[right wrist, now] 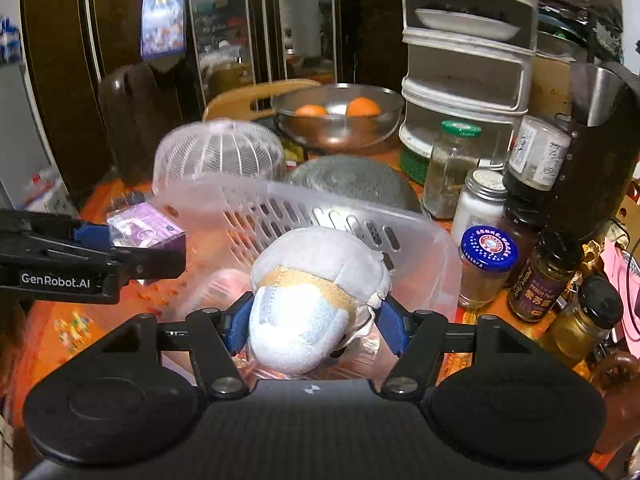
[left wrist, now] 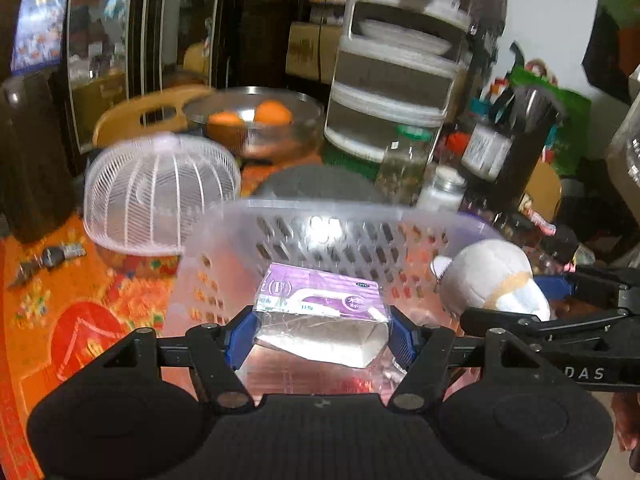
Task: Organize objects
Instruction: 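Carry both items over the basket and open both grippers to drop them, then move left gripper to THANK YOU box while right gripper moves to purple box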
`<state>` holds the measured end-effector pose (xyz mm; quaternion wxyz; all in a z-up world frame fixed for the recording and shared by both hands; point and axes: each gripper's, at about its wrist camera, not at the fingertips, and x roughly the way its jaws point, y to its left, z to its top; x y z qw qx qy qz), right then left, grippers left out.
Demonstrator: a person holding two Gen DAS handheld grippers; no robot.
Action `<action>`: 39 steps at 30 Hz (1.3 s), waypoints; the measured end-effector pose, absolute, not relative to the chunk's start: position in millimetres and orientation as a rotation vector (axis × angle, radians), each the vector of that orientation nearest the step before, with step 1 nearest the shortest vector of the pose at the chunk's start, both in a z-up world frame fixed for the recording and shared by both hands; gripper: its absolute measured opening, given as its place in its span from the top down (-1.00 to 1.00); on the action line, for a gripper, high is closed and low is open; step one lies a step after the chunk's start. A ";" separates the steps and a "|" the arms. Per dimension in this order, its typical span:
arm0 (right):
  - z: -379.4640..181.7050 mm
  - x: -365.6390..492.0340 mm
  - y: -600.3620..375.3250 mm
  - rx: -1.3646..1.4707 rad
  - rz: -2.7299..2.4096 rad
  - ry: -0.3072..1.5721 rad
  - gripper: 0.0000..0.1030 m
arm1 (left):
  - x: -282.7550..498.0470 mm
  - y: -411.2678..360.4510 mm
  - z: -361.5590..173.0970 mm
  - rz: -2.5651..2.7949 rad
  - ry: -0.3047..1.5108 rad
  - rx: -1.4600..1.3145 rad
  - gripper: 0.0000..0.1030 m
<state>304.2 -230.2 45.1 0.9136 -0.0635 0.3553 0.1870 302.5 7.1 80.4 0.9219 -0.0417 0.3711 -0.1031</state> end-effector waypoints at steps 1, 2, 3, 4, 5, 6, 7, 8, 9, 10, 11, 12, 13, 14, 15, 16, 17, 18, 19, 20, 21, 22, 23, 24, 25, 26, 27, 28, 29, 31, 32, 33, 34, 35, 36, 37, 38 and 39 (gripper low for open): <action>43.3 305.1 -229.2 -0.136 0.387 0.744 -0.29 | 304.2 7.6 77.8 -0.208 0.768 -0.094 -0.36; 41.2 306.2 -228.0 -0.139 0.391 0.755 -0.29 | 305.9 8.0 75.1 -0.203 0.776 -0.097 -0.36; 38.2 308.9 -227.0 -0.142 0.392 0.765 -0.29 | 307.5 7.7 72.5 -0.199 0.790 -0.098 -0.36; 35.0 311.5 -225.9 -0.146 0.394 0.775 -0.29 | 309.7 7.8 69.4 -0.201 0.807 -0.100 -0.36; 32.6 312.6 -224.7 -0.150 0.397 0.785 -0.29 | 311.5 6.4 66.3 -0.197 0.822 -0.089 -0.36; 29.9 313.2 -222.8 -0.159 0.399 0.798 -0.30 | 311.0 4.6 65.6 -0.189 0.819 -0.072 -0.36; 28.3 313.8 -221.7 -0.166 0.400 0.803 -0.30 | 310.9 3.6 65.3 -0.186 0.820 -0.064 -0.37; 26.4 314.4 -219.7 -0.179 0.402 0.809 -0.31 | 311.0 2.9 65.4 -0.184 0.822 -0.060 -0.37; 25.0 315.0 -217.8 -0.191 0.402 0.816 -0.32 | 311.3 2.7 65.5 -0.185 0.824 -0.058 -0.37; 24.3 315.6 -217.4 -0.194 0.399 0.817 -0.32 | 311.6 2.2 65.4 -0.183 0.824 -0.053 -0.38; 24.7 316.4 -218.1 -0.190 0.392 0.812 -0.34 | 312.0 1.1 65.2 -0.180 0.827 -0.045 -0.39; 25.3 316.4 -218.5 -0.189 0.389 0.810 -0.36 | 312.5 0.1 64.9 -0.178 0.828 -0.037 -0.39; 25.3 317.3 -218.3 -0.187 0.393 0.812 -0.38 | 312.3 -0.7 64.7 -0.179 0.827 -0.031 -0.44; 25.4 317.8 -218.9 -0.186 0.399 0.812 -0.46 | 311.8 -1.3 64.5 -0.179 0.824 -0.029 -0.47; 26.0 316.4 -218.9 -0.191 0.398 0.810 -0.50 | 310.3 -1.7 64.7 -0.179 0.814 -0.029 -0.47; 26.6 315.4 -219.1 -0.195 0.390 0.803 -0.53 | 309.5 -1.5 65.1 -0.179 0.806 -0.029 -0.49; 27.8 313.9 -219.3 -0.199 0.378 0.792 -0.61 | 308.3 -0.8 65.6 -0.179 0.797 -0.033 -0.51; 30.2 311.3 -220.9 -0.199 0.369 0.777 -0.67 | 306.8 0.1 66.2 -0.179 0.787 -0.037 -0.54; 33.1 308.6 -222.6 -0.192 0.366 0.763 -0.67 | 304.0 0.9 67.9 -0.180 0.771 -0.041 -0.55; 37.2 304.6 -224.8 -0.183 0.365 0.745 -0.67 | 297.8 1.6 72.0 -0.177 0.736 -0.041 -0.55; 43.8 296.8 -227.5 -0.180 0.367 0.713 -0.67 | 288.1 1.2 78.6 -0.163 0.684 -0.026 -0.55; 50.0 290.3 -229.5 -0.183 0.366 0.678 -0.67 | 274.6 1.0 87.1 -0.150 0.618 -0.014 -0.56; 57.5 279.8 -232.5 -0.182 0.358 0.635 -0.67 | 260.9 1.8 94.7 -0.154 0.565 -0.015 -0.64; 65.5 266.2 -237.2 -0.169 0.350 0.588 -0.73 | 242.8 3.4 102.3 -0.178 0.507 -0.024 -0.70; 71.3 252.3 -241.7 -0.152 0.355 0.547 -0.84 | 223.1 7.1 108.7 -0.203 0.454 -0.034 -0.83; 75.3 236.4 -246.8 -0.136 0.367 0.503 -1.00 | 203.0 10.2 112.6 -0.213 0.409 -0.033 -0.98; 76.6 219.2 -252.1 -0.128 0.379 0.471 -1.00 | 186.5 12.7 113.9 -0.219 0.377 -0.034 -1.00; 75.4 205.3 -256.2 -0.123 0.382 0.448 -1.00 | 169.9 15.4 111.9 -0.222 0.349 -0.037 -1.00; 70.6 188.3 -259.9 -0.119 0.381 0.427 -1.00 | 154.9 17.1 106.8 -0.219 0.337 -0.032 -1.00; 53.3 162.7 -268.9 -0.102 0.370 0.402 -1.00 | 133.8 17.5 86.6 -0.202 0.356 -0.015 -1.00; 39.4 152.1 -273.6 -0.069 0.362 0.396 -1.00 | 129.7 16.0 70.6 -0.192 0.410 0.000 -1.00; 21.7 144.5 -275.3 -0.034 0.362 0.416 -1.00 | 128.4 13.9 56.8 -0.182 0.447 0.010 -1.00; 9.5 140.8 -275.3 -0.015 0.366 0.437 -1.00 | 129.6 10.3 41.6 -0.174 0.473 0.022 -1.00; -5.4 138.9 -273.9 0.008 0.361 0.458 -1.00 | 133.4 6.5 26.4 -0.163 0.502 0.044 -0.95; -20.0 139.4 -269.9 0.018 0.360 0.487 -1.00 | 140.6 4.3 13.7 -0.150 0.541 0.048 -0.90; -28.8 140.2 -267.3 0.023 0.360 0.507 -1.00 | 147.9 3.8 4.5 -0.154 0.576 0.034 -0.79; -36.9 140.7 -264.1 0.031 0.355 0.529 -1.00 | 154.3 3.0 -2.9 -0.172 0.596 0.014 -0.74; -42.9 140.7 -261.9 0.039 0.353 0.542 -1.00 | 156.4 4.0 -7.2 -0.171 0.602 0.004 -0.74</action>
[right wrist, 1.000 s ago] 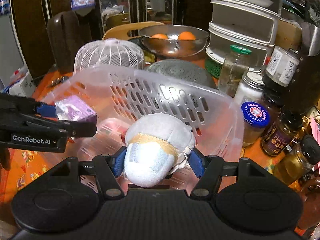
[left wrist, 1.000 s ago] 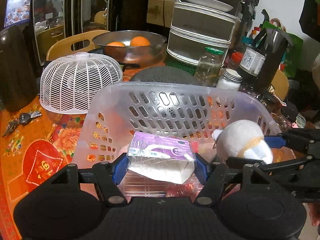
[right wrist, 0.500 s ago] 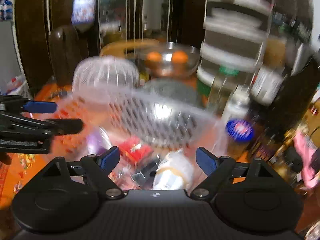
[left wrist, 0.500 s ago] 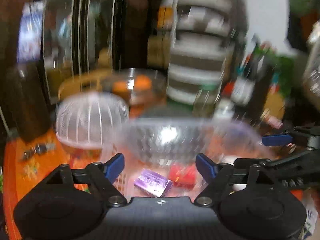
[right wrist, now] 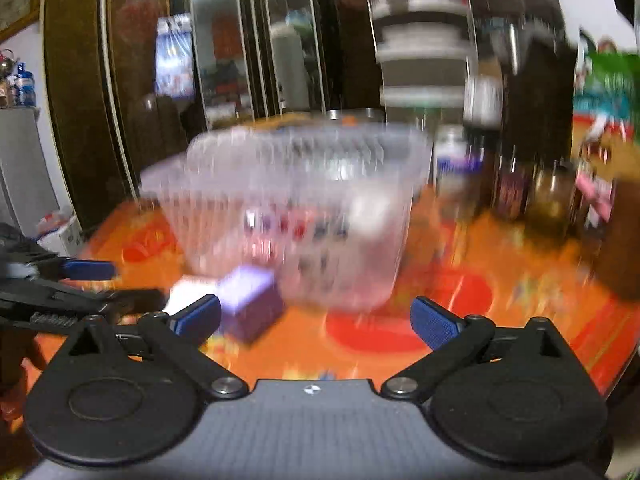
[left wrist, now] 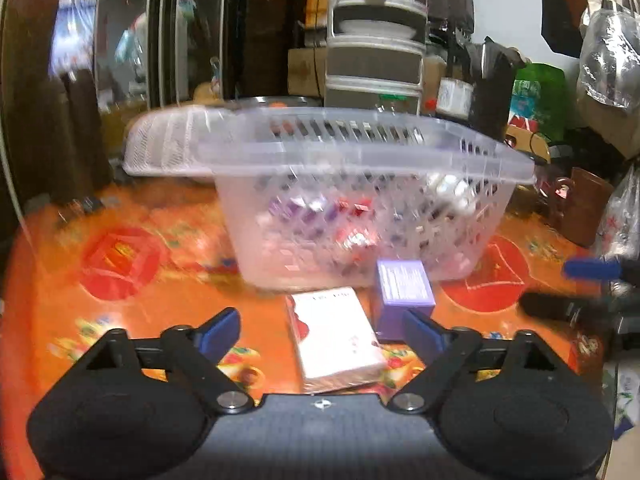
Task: Organize objects
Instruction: 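Move left gripper to THANK YOU box while right gripper moves to purple box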
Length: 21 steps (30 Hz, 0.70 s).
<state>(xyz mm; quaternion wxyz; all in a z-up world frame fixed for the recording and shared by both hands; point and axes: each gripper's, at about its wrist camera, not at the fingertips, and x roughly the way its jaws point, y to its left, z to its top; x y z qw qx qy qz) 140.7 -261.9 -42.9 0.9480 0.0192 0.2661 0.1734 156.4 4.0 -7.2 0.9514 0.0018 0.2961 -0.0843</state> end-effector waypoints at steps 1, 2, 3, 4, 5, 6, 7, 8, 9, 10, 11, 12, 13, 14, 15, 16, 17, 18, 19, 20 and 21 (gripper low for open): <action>-44.9 139.3 -264.1 0.048 0.351 0.539 -1.00 | 159.6 1.9 -10.5 -0.161 0.608 0.007 -0.74; -47.3 137.5 -266.4 0.061 0.345 0.535 -1.00 | 160.7 0.4 -12.3 -0.159 0.607 0.016 -0.74; -48.1 137.3 -268.5 0.076 0.339 0.536 -1.00 | 161.1 -2.3 -14.0 -0.160 0.603 0.023 -0.74; -48.0 138.5 -271.7 0.094 0.338 0.538 -1.00 | 162.3 -4.7 -15.7 -0.160 0.605 0.027 -0.74; -48.4 140.1 -273.8 0.113 0.338 0.540 -1.00 | 161.4 -6.9 -17.2 -0.165 0.610 0.033 -0.74; -48.5 140.7 -277.4 0.129 0.336 0.541 -1.00 | 162.2 -9.6 -19.6 -0.168 0.618 0.041 -0.74; -49.0 141.0 -279.6 0.136 0.332 0.545 -1.00 | 163.6 -12.2 -23.9 -0.166 0.624 0.044 -0.74; -49.9 137.2 -280.0 0.137 0.327 0.547 -1.00 | 165.0 -13.6 -26.4 -0.163 0.631 0.050 -0.70; -49.4 138.1 -279.8 0.133 0.320 0.549 -1.00 | 165.9 -15.6 -29.1 -0.163 0.641 0.052 -0.66; -49.5 137.9 -278.1 0.130 0.315 0.546 -1.00 | 164.7 -14.9 -31.9 -0.165 0.649 0.048 -0.58; -51.5 137.2 -276.2 0.127 0.312 0.544 -1.00 | 165.4 -14.4 -33.8 -0.168 0.655 0.040 -0.46; -52.5 139.0 -274.6 0.129 0.310 0.542 -1.00 | 166.9 -14.1 -35.4 -0.169 0.659 0.035 -0.38; -54.1 141.4 -272.9 0.135 0.311 0.543 -1.00 | 168.2 -14.1 -36.4 -0.164 0.663 0.037 -0.15; -54.5 143.6 -270.4 0.143 0.315 0.548 -1.00 | 168.6 -13.1 -37.1 -0.158 0.663 0.040 -0.15; -54.9 146.2 -266.4 0.154 0.324 0.555 -1.00 | 167.9 -11.9 -37.2 -0.161 0.660 0.041 -0.14; -54.8 148.0 -262.2 0.158 0.332 0.561 -1.00 | 167.4 -10.5 -36.9 -0.160 0.657 0.042 -0.10; -54.8 150.5 -255.7 0.155 0.336 0.576 -1.00 | 165.6 -8.0 -36.7 -0.150 0.652 0.050 -0.07; -54.8 153.4 -246.9 0.143 0.342 0.592 -1.00 | 165.3 -5.9 -36.5 -0.136 0.647 0.055 -0.06; -55.2 154.9 -239.7 0.128 0.349 0.596 -1.00 | 164.3 -1.4 -36.2 -0.119 0.644 0.052 -0.06; -55.5 156.6 -231.1 0.109 0.359 0.590 -1.00 | 164.0 4.2 -36.2 -0.100 0.641 0.047 -0.06; -55.4 158.7 -224.4 0.094 0.365 0.588 -1.00 | 164.1 8.9 -36.2 -0.079 0.638 0.049 -0.06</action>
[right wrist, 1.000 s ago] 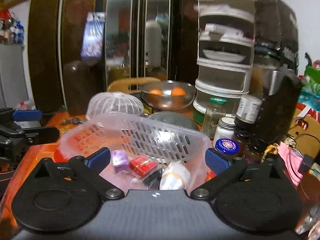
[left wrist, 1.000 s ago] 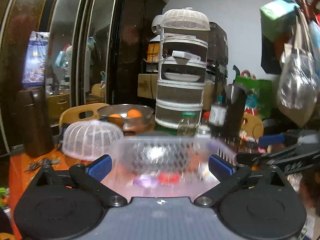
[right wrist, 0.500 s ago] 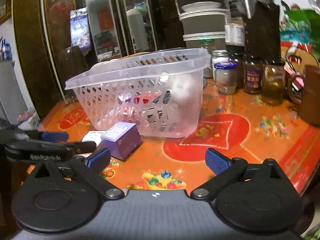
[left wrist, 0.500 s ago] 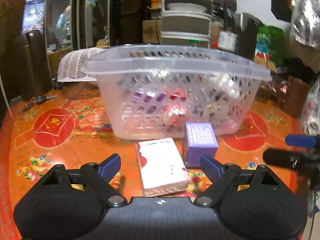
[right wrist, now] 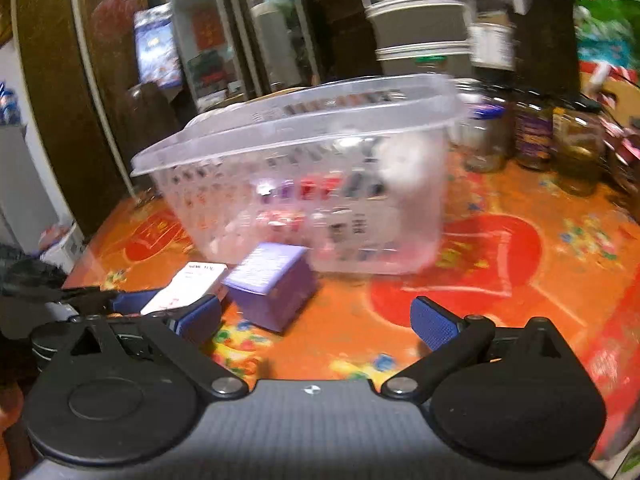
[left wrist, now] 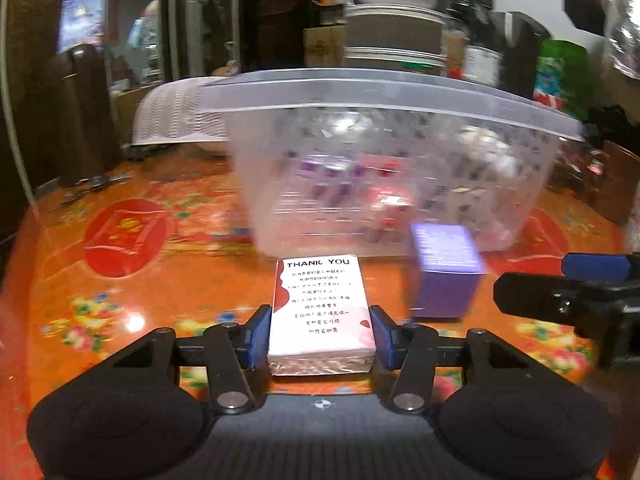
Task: Organize objects
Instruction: 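Move left gripper to THANK YOU box while right gripper moves to purple box, then grasp THANK YOU box with left gripper while right gripper grasps purple box, then lift both boxes over the basket and open both grippers to release them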
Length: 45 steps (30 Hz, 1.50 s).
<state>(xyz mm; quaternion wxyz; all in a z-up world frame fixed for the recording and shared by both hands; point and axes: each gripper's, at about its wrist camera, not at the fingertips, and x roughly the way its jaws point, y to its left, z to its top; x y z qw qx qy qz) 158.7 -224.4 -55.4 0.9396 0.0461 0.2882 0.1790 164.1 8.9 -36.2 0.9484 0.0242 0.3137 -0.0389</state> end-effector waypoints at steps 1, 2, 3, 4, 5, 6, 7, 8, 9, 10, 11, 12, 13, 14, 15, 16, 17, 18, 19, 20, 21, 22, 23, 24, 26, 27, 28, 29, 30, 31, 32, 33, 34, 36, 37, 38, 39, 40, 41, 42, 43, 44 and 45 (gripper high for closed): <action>-56.3 161.8 -217.6 0.078 0.371 0.595 -1.00 | 164.5 13.1 -36.2 -0.055 0.636 0.053 -0.06; -57.5 165.5 -211.1 0.064 0.377 0.603 -1.00 | 165.0 17.4 -36.0 -0.033 0.634 0.053 -0.06; -58.5 168.5 -205.7 0.054 0.381 0.607 -1.00 | 165.4 21.8 -35.8 -0.014 0.633 0.049 -0.06; -59.5 171.2 -201.4 0.045 0.378 0.610 -0.98 | 166.1 26.0 -35.7 -0.002 0.633 0.041 -0.06; -60.3 173.8 -197.4 0.034 0.371 0.617 -0.93 | 166.8 29.5 -35.7 0.006 0.634 0.032 -0.06; -61.1 176.1 -194.0 0.027 0.365 0.624 -0.85 | 167.8 31.9 -35.9 0.009 0.636 0.028 -0.06; -62.0 178.0 -191.5 0.025 0.365 0.628 -0.83 | 168.6 32.5 -36.2 0.009 0.637 0.032 -0.06; -62.7 179.2 -190.1 0.026 0.366 0.632 -0.78 | 168.7 31.6 -36.3 0.010 0.635 0.042 -0.06; -63.5 180.7 -188.6 0.026 0.369 0.635 -0.71 | 168.3 31.7 -36.1 0.011 0.634 0.045 -0.06; -64.3 181.9 -186.1 0.022 0.369 0.639 -0.68 | 168.5 32.1 -36.1 0.011 0.633 0.046 -0.06; -65.8 183.1 -184.2 0.015 0.365 0.644 -0.65 | 168.5 32.1 -36.2 0.011 0.633 0.044 -0.06; -66.6 183.8 -182.7 0.012 0.361 0.645 -0.63 | 167.6 32.9 -36.4 0.011 0.633 0.041 -0.06; -67.5 184.9 -181.5 0.010 0.355 0.646 -0.62 | 167.7 33.1 -36.4 0.010 0.634 0.037 -0.07; -68.0 185.5 -180.4 0.005 0.349 0.646 -0.56 | 168.4 34.0 -36.6 0.008 0.634 0.034 -0.07; -69.2 186.1 -179.6 -0.003 0.341 0.648 -0.37 | 168.8 35.2 -36.7 0.008 0.634 0.030 -0.07; -70.5 187.4 -178.9 -0.006 0.337 0.655 -0.28 | 168.8 35.7 -36.7 0.009 0.634 0.030 -0.07; -71.3 189.4 -178.2 -0.005 0.339 0.665 -0.18 | 169.3 35.8 -36.8 0.009 0.634 0.031 -0.08; -72.6 189.6 -178.3 -0.006 0.342 0.668 -0.15 | 170.0 35.5 -36.9 0.010 0.635 0.034 -0.08; -72.0 188.8 -177.1 -0.012 0.338 0.664 -0.12 | 170.5 35.3 -37.0 0.008 0.635 0.036 -0.12; -71.9 187.4 -177.0 -0.017 0.336 0.662 -0.09 | 171.1 34.7 -37.1 0.005 0.637 0.037 -0.20; -71.5 186.0 -177.1 -0.019 0.337 0.659 -0.08 | 172.2 34.2 -37.2 0.000 0.639 0.038 -0.25; -70.8 184.5 -177.5 -0.021 0.336 0.655 -0.07 | 173.3 33.6 -37.3 -0.002 0.641 0.039 -0.30; -70.2 181.6 -178.0 -0.027 0.336 0.648 -0.04 | 174.7 33.0 -37.5 0.000 0.642 0.043 -0.30; -69.3 178.4 -178.7 -0.036 0.336 0.642 -0.03 | 176.5 32.5 -38.0 0.002 0.646 0.047 -0.30; -67.5 172.1 -180.5 -0.045 0.342 0.635 -0.01 | 178.2 33.6 -38.9 -0.001 0.655 0.040 -0.05; -66.6 168.0 -182.8 -0.047 0.347 0.629 0.00 | 177.7 34.6 -38.8 0.001 0.652 0.036 -0.05; -65.6 164.9 -184.4 -0.049 0.350 0.623 0.00 | 177.3 35.1 -39.0 0.001 0.652 0.038 -0.05; -64.8 161.2 -186.9 -0.048 0.353 0.614 0.01 | 176.2 34.6 -39.0 0.001 0.651 0.041 -0.05; -64.0 157.5 -189.5 -0.050 0.355 0.606 0.02 | 174.8 34.3 -38.6 -0.003 0.647 0.042 -0.05; -63.1 154.5 -191.8 -0.052 0.354 0.597 0.02 | 172.9 33.7 -38.2 -0.008 0.641 0.043 -0.05; -61.7 151.9 -194.0 -0.056 0.353 0.590 0.03 | 171.1 33.0 -37.7 -0.013 0.634 0.045 -0.05; -60.8 148.8 -196.7 -0.061 0.352 0.582 0.03 | 168.8 31.8 -36.8 -0.017 0.624 0.047 -0.05; -59.8 146.3 -199.4 -0.060 0.355 0.576 0.04 | 166.4 30.9 -35.4 -0.019 0.612 0.050 -0.05; -57.4 139.8 -205.8 -0.052 0.354 0.569 0.04 | 161.3 29.1 -31.6 -0.027 0.585 0.050 -0.05; -56.5 136.9 -208.6 -0.052 0.349 0.565 0.04 | 159.9 28.6 -30.1 -0.033 0.578 0.047 -0.05; -55.4 133.4 -211.5 -0.050 0.344 0.561 0.04 | 159.1 28.6 -28.7 -0.040 0.572 0.043 -0.05; -54.2 130.1 -214.3 -0.050 0.342 0.558 0.05 | 158.1 29.0 -26.7 -0.048 0.566 0.034 -0.05; -53.1 127.0 -217.1 -0.051 0.339 0.556 0.05 | 156.0 28.9 -24.3 -0.054 0.557 0.025 -0.05; -51.9 124.7 -219.7 -0.050 0.335 0.554 0.05 | 153.6 28.7 -21.5 -0.064 0.545 0.021 -0.05; -50.6 121.3 -223.1 -0.049 0.331 0.550 0.05 | 150.4 27.7 -18.8 -0.074 0.531 0.023 -0.05; -49.5 118.1 -226.5 -0.047 0.328 0.546 0.05 | 147.2 26.4 -16.8 -0.079 0.520 0.028 -0.05; -48.5 114.9 -230.6 -0.043 0.327 0.543 0.05 | 143.1 24.9 -14.4 -0.088 0.511 0.030 -0.05; -47.3 111.9 -234.2 -0.040 0.326 0.539 0.06 | 139.7 23.8 -12.7 -0.099 0.504 0.031 -0.05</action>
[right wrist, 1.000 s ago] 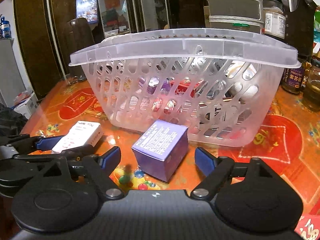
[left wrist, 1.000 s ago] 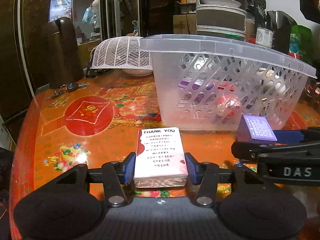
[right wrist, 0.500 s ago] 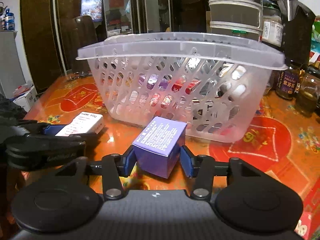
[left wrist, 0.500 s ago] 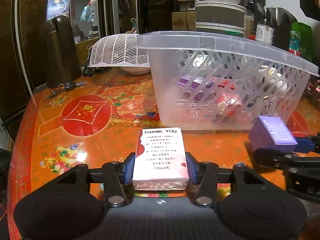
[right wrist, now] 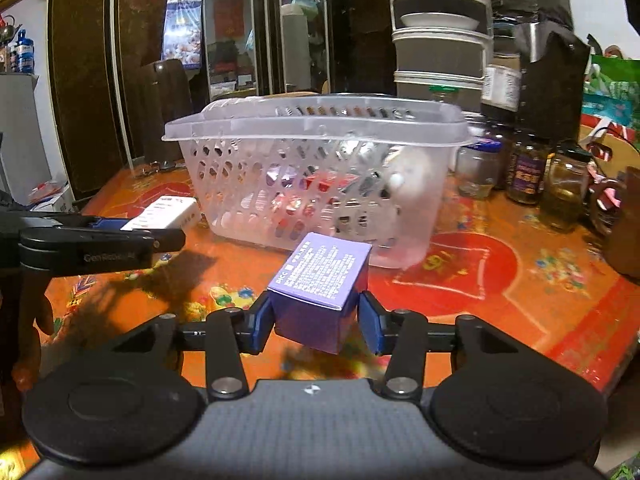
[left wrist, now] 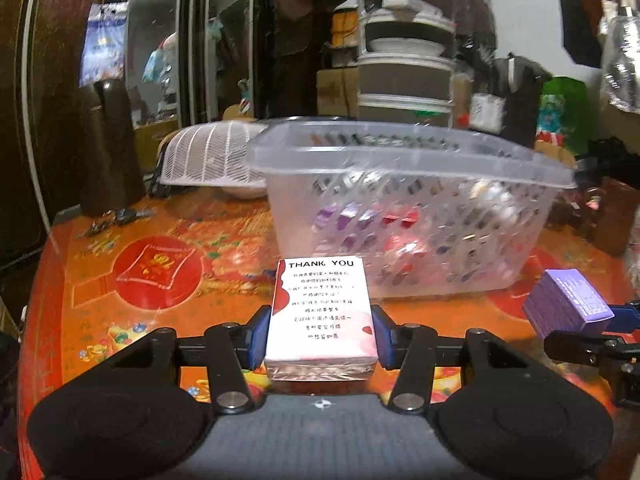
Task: Organize objects
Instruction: 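Lift both boxes over the basket and open both grippers to release them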
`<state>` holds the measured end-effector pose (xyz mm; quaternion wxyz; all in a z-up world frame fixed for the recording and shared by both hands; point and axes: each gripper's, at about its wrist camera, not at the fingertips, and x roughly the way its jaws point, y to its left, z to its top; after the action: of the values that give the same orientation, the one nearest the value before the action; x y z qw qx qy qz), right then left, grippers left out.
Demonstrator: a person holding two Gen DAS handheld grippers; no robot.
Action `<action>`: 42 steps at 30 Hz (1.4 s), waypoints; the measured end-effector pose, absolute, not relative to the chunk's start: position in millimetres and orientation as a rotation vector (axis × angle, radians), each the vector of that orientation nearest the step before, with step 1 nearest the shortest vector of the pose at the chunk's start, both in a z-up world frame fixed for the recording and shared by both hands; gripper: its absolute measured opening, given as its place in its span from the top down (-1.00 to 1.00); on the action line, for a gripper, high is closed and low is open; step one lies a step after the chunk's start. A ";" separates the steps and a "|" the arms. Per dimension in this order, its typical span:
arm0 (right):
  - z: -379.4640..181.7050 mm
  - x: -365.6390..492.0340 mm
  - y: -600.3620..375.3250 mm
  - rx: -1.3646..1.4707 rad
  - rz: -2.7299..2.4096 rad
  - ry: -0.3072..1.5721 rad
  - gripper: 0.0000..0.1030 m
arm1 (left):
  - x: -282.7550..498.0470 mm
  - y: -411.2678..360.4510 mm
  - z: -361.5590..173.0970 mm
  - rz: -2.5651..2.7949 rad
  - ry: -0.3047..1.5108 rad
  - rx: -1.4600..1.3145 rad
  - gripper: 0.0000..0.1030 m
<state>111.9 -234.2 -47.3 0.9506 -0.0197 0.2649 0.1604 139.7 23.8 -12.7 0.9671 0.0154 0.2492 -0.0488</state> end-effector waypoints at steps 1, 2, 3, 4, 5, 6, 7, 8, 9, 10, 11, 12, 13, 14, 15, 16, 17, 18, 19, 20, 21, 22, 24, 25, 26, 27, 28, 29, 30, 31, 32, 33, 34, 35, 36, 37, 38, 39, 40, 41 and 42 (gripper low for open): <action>-46.3 109.4 -236.9 -0.038 0.326 0.536 0.06 | 135.0 22.7 -10.8 -0.106 0.496 0.029 -0.05; -45.3 107.2 -239.4 -0.036 0.327 0.533 0.06 | 130.4 22.1 -9.1 -0.111 0.491 0.026 -0.05; -44.7 104.5 -242.0 -0.032 0.331 0.530 0.06 | 125.5 20.7 -6.9 -0.119 0.485 0.023 -0.05; -44.3 101.9 -244.1 -0.029 0.335 0.526 0.06 | 121.2 20.0 -5.2 -0.125 0.481 0.019 -0.05; -44.5 100.1 -245.3 -0.028 0.337 0.523 0.06 | 116.0 18.9 -3.3 -0.127 0.476 0.017 -0.05; -44.9 98.3 -246.3 -0.027 0.340 0.521 0.06 | 112.4 18.1 -2.0 -0.129 0.473 0.016 -0.05; -45.5 96.5 -247.2 -0.022 0.345 0.521 0.06 | 108.9 17.2 -0.6 -0.132 0.471 0.016 -0.05; -45.9 94.9 -248.7 -0.016 0.352 0.522 0.07 | 104.3 16.1 1.0 -0.136 0.466 0.018 -0.05; -45.2 92.0 -250.5 -0.011 0.359 0.518 0.07 | 99.9 15.4 2.3 -0.139 0.462 0.018 -0.05; -42.9 87.9 -253.1 -0.003 0.366 0.508 0.07 | 95.8 15.0 3.9 -0.146 0.458 0.018 -0.05; -39.8 84.5 -255.6 0.001 0.373 0.498 0.07 | 92.3 15.1 5.8 -0.152 0.452 0.016 -0.05; -35.3 80.8 -258.9 0.007 0.382 0.486 0.07 | 88.4 15.8 9.4 -0.154 0.443 0.011 -0.05; -28.8 77.8 -262.4 0.017 0.390 0.471 0.07 | 84.9 16.8 13.6 -0.156 0.431 0.005 -0.05; -22.8 75.2 -265.2 0.022 0.394 0.454 0.07 | 81.7 18.0 20.0 -0.162 0.415 -0.003 -0.05; -14.0 73.2 -268.3 0.024 0.397 0.433 0.07 | 78.7 19.0 28.0 -0.168 0.399 -0.013 -0.05; -5.8 72.2 -270.7 0.023 0.398 0.414 0.07 | 76.5 20.3 36.6 -0.173 0.382 -0.022 -0.05; 3.8 71.6 -273.5 0.025 0.403 0.394 0.07 | 74.5 21.5 46.6 -0.180 0.360 -0.032 -0.05; 15.1 72.0 -276.5 0.028 0.407 0.369 0.07 | 72.6 22.3 57.6 -0.190 0.335 -0.041 -0.05; 23.9 72.7 -277.8 0.022 0.407 0.350 0.07 | 72.1 22.1 69.6 -0.198 0.312 -0.040 -0.05; 34.5 75.6 -277.4 0.006 0.406 0.330 0.07 | 73.2 20.8 79.8 -0.203 0.293 -0.033 -0.05; 46.1 80.7 -276.0 -0.013 0.404 0.311 0.07 | 76.5 18.3 91.6 -0.207 0.272 -0.023 -0.05; 56.2 88.0 -274.2 -0.030 0.406 0.298 0.07 | 81.3 15.3 102.5 -0.209 0.255 -0.013 -0.05; 77.6 110.8 -270.4 -0.048 0.413 0.292 0.07 | 99.3 9.5 123.5 -0.230 0.248 -0.013 -0.05; 86.2 124.4 -270.2 -0.041 0.427 0.299 0.07 | 112.1 7.2 132.8 -0.241 0.256 -0.017 -0.05; 94.6 141.3 -267.8 -0.043 0.438 0.311 0.07 | 124.0 4.4 139.0 -0.248 0.269 -0.018 -0.05; 99.2 157.6 -265.2 -0.050 0.439 0.329 0.07 | 138.9 1.6 144.5 -0.251 0.287 -0.013 -0.05; 101.8 173.1 -263.3 -0.037 0.449 0.359 0.07 | 154.1 -0.4 147.7 -0.250 0.311 -0.011 -0.05; 101.9 190.6 -261.7 -0.015 0.474 0.389 0.07 | 175.1 -0.9 149.1 -0.251 0.358 -0.027 -0.05; 99.1 209.4 -256.7 -0.012 0.492 0.418 0.07 | 189.3 -0.5 147.2 -0.256 0.399 -0.041 -0.05; 92.5 225.7 -249.8 -0.032 0.483 0.458 0.07 | 209.7 -1.1 142.5 -0.255 0.452 -0.042 -0.05; 83.3 244.9 -241.5 -0.057 0.466 0.518 0.07 | 225.1 -0.4 135.6 -0.244 0.503 -0.051 -0.05; 74.9 255.7 -235.7 -0.080 0.458 0.556 0.07 | 242.0 1.3 126.6 -0.239 0.565 -0.074 -0.05; 67.5 265.6 -230.8 -0.103 0.449 0.591 0.07 | 254.6 2.9 117.7 -0.240 0.605 -0.092 -0.05; 60.2 274.4 -227.7 -0.113 0.444 0.617 0.07 | 266.7 2.4 108.4 -0.235 0.649 -0.090 -0.05; 53.2 280.5 -226.3 -0.105 0.446 0.637 0.07 | 274.0 1.6 100.4 -0.232 0.681 -0.084 -0.05; 47.2 285.5 -225.2 -0.093 0.459 0.656 0.07 | 279.0 1.7 93.8 -0.229 0.700 -0.088 -0.05; 44.0 286.8 -225.8 -0.090 0.473 0.672 0.07 | 283.3 1.2 89.1 -0.230 0.713 -0.084 -0.05; 39.4 291.5 -222.7 -0.094 0.477 0.689 0.07 | 287.1 0.3 85.3 -0.227 0.726 -0.078 -0.05; 37.6 293.2 -220.4 -0.105 0.481 0.698 0.07 | 290.2 0.9 82.4 -0.217 0.740 -0.079 -0.05; 33.9 296.5 -216.1 -0.128 0.480 0.710 0.07 | 293.3 1.6 79.6 -0.211 0.750 -0.082 -0.05; 32.1 296.6 -213.7 -0.141 0.480 0.718 0.07 | 296.0 2.5 78.1 -0.212 0.756 -0.084 -0.05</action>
<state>296.6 -213.7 32.1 0.9057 -0.0680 0.3478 0.2325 296.0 2.5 78.1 0.9232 -0.0408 0.3681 -0.1030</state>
